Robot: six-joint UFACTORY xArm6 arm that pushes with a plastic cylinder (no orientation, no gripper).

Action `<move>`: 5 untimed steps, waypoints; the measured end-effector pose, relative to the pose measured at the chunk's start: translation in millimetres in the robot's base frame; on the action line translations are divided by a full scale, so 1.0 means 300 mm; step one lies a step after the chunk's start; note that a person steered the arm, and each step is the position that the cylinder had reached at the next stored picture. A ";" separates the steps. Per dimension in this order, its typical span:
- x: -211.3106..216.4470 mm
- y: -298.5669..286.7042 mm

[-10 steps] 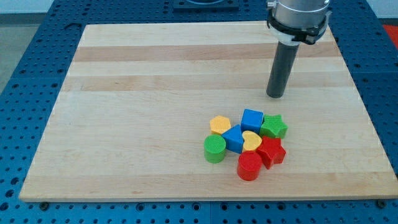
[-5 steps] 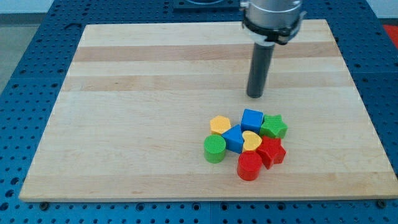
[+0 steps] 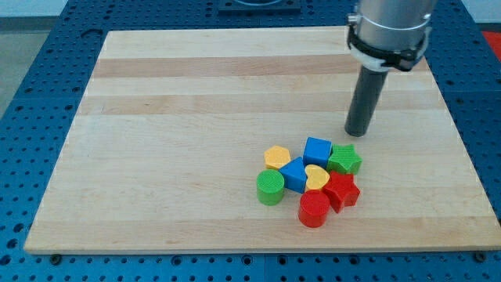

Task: Move your arm towards the blue cube

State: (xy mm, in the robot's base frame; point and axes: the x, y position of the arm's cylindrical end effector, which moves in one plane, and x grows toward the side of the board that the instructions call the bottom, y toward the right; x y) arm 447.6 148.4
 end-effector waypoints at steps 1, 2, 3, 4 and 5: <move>0.000 -0.033; 0.000 -0.107; 0.000 -0.154; 0.000 -0.199; 0.000 -0.240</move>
